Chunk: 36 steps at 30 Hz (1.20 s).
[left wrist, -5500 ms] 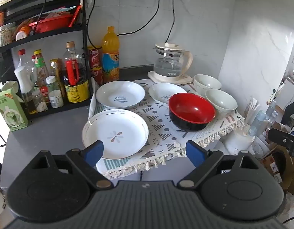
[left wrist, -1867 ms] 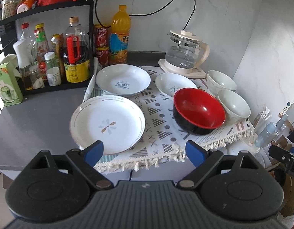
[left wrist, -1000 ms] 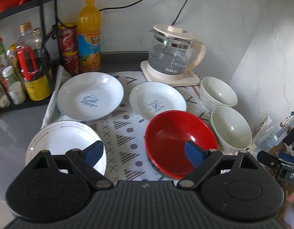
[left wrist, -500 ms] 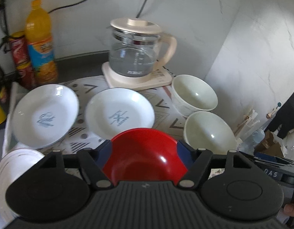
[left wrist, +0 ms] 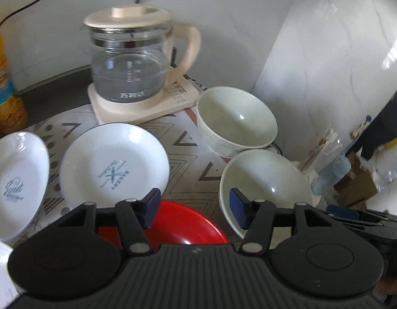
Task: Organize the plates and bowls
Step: 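Close the right tool on the rim of the large white bowl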
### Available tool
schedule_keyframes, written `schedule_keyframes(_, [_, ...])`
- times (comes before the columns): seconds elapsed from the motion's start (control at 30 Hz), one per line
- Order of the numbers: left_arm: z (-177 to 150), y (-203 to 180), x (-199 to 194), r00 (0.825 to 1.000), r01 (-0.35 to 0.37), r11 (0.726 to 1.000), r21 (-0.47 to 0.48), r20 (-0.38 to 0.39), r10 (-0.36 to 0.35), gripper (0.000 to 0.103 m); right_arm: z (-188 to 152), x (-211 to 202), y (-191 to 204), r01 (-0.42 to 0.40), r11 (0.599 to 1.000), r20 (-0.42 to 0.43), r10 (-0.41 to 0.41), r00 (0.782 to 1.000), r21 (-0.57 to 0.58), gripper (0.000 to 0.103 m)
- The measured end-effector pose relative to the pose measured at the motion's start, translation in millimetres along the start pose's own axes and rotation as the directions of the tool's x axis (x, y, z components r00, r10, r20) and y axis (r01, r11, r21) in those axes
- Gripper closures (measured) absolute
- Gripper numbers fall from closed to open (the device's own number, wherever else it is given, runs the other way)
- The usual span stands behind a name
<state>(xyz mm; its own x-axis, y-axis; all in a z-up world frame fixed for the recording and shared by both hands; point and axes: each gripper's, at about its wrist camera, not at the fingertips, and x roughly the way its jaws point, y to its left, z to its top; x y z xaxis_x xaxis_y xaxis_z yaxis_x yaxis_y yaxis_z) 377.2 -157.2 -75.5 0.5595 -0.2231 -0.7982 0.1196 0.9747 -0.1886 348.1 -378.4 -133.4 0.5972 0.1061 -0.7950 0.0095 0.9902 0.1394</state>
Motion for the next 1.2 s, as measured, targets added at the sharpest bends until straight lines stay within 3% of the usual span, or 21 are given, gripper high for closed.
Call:
schedule_keyframes(0.17, [7, -11, 27, 0.999, 0.021, 0.999, 0.024, -0.049, -0.020, 0.055, 1, 17, -6, 0.012, 1.000, -0.019, -0.011, 1.000, 0.021, 0.056])
schedule_keyframes(0.23, [7, -15, 38, 0.997, 0.031, 0.999, 0.039, -0.071, -0.028, 0.058, 0, 24, -8, 0.011, 0.999, -0.033, -0.010, 0.999, 0.033, 0.064])
schedule_keyframes(0.4, [10, -25, 59, 0.994, 0.058, 0.994, 0.089, -0.097, -0.049, 0.061, -4, 36, -12, 0.014, 0.998, -0.058, -0.011, 0.998, 0.058, 0.070])
schedule_keyframes(0.57, [13, -29, 80, 0.989, 0.075, 0.993, 0.095, -0.136, -0.062, 0.074, -7, 39, -13, 0.010, 0.998, -0.067, -0.005, 0.998, 0.068, 0.080])
schedule_keyframes(0.63, [13, -30, 89, 0.984, 0.077, 0.993, 0.094, -0.167, -0.061, 0.085, -6, 38, -11, 0.002, 0.998, -0.063, 0.002, 0.998, 0.065, 0.089])
schedule_keyframes(0.7, [12, -29, 99, 0.978, 0.076, 0.994, 0.076, -0.201, -0.059, 0.095, -5, 38, -8, 0.023, 0.998, -0.060, -0.020, 0.998, 0.050, 0.090])
schedule_keyframes(0.97, [11, -26, 93, 0.977, 0.081, 0.996, 0.043, -0.200, -0.071, 0.096, -1, 26, -5, 0.041, 0.999, -0.042, -0.040, 0.998, 0.036, 0.090])
schedule_keyframes(1.2, [13, -30, 69, 0.985, 0.085, 0.996, 0.023, -0.150, -0.080, 0.096, 7, 5, -4, 0.030, 0.999, 0.012, -0.030, 0.999, 0.021, 0.090])
